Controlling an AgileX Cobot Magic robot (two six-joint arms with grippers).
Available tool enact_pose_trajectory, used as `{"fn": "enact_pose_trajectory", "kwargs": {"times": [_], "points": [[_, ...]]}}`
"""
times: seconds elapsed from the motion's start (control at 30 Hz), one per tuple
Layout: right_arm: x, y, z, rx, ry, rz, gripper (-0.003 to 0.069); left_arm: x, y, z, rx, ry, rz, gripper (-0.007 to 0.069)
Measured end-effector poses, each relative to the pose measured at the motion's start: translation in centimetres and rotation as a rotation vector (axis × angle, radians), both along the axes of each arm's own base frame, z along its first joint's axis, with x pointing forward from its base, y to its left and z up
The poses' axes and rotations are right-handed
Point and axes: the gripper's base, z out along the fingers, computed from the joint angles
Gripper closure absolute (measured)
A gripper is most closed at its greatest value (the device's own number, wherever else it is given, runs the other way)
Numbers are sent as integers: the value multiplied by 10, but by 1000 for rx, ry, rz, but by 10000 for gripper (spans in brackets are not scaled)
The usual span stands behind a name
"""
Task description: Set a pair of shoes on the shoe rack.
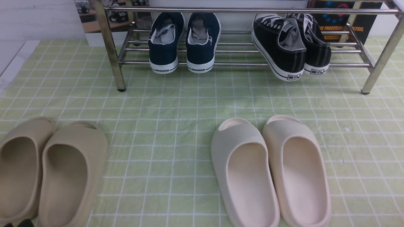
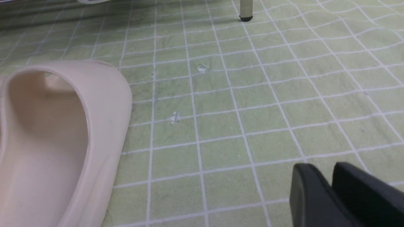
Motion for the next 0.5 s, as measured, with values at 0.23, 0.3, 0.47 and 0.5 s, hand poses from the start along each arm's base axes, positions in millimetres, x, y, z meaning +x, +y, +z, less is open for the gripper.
{"fn": "enact_pose_trajectory", "kwargs": {"times": [0.23,0.3,0.47,0.5], "points": [[0,0,0,0,0,0,514,0,0,0,0,0,0,386],[0,0,0,0,0,0,512,0,0,0,0,0,0,386],[0,0,0,0,0,0,506,0,0,0,0,0,0,386],[0,0,0,0,0,0,504,0,0,0,0,0,0,386]]}}
